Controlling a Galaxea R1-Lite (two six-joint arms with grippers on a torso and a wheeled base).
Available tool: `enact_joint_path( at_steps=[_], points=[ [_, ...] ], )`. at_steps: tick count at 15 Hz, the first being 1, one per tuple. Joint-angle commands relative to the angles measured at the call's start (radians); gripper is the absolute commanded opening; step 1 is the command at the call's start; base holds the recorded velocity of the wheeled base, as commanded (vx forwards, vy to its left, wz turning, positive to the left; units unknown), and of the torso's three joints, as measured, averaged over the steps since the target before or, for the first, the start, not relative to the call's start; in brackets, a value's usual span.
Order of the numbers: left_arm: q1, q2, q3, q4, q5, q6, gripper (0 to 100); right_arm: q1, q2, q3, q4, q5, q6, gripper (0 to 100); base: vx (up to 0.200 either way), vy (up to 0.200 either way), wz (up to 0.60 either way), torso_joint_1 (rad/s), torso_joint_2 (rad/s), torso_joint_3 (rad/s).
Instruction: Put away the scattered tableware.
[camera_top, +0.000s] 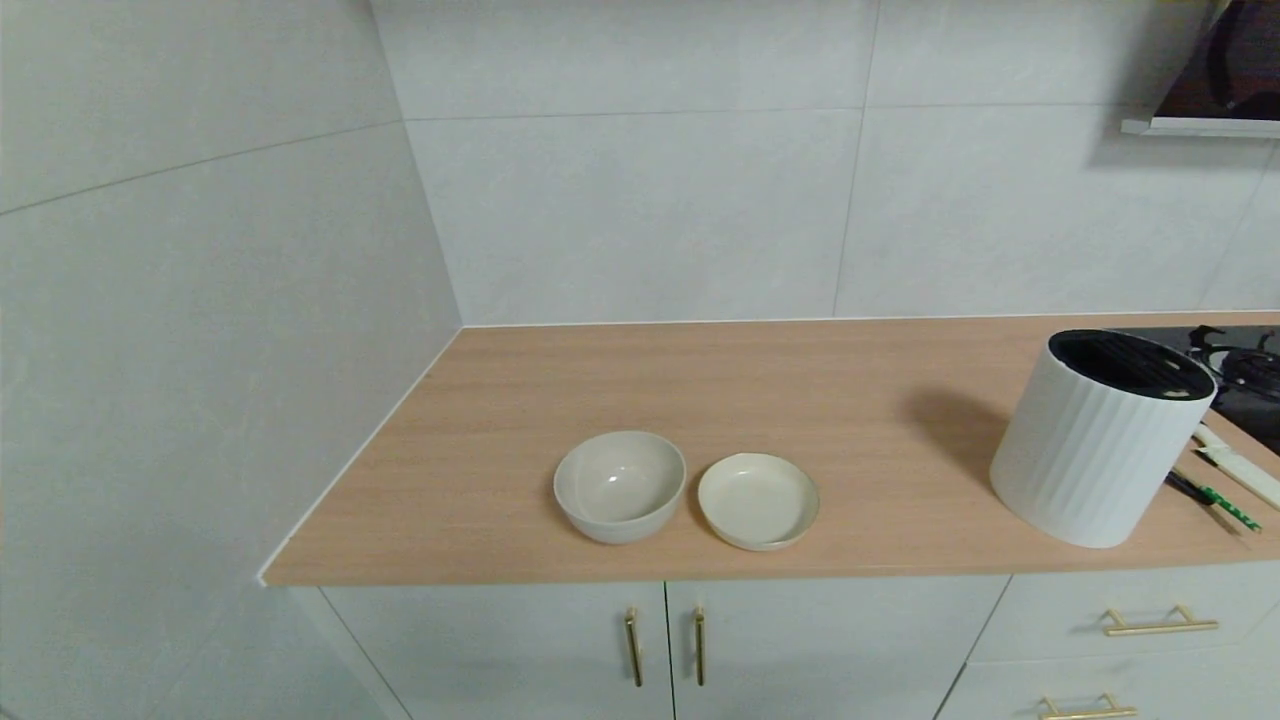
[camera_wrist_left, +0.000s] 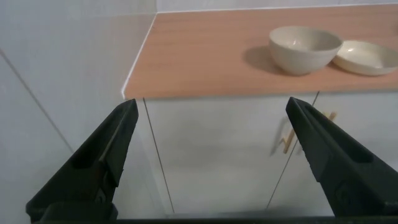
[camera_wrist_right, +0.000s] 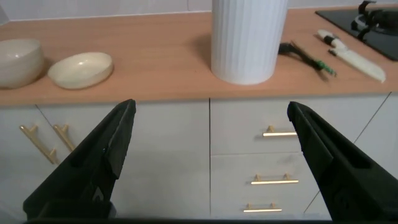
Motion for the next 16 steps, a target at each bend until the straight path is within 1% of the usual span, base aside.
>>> enact_joint_path(
  at_steps=[1, 8, 16],
  points=[
    [0.0, 0.0, 0.0, 0.0, 0.0, 0.0, 100, 0.0, 0.001, 0.0, 0.0, 0.0, 0.0, 100, 0.0, 0.0, 0.0, -0.222, 0.49, 0.266],
    [0.0, 0.0, 0.0, 0.0, 0.0, 0.001, 100, 0.0, 0.001, 0.0, -0.002, 0.0, 0.002, 100, 0.0, 0.0, 0.0, -0.244, 0.55, 0.299],
    [0.0, 0.0, 0.0, 0.0, 0.0, 0.001, 100, 0.0, 0.001, 0.0, 0.0, 0.0, 0.0, 100, 0.0, 0.0, 0.0, -0.213, 0.5, 0.29]
  ],
)
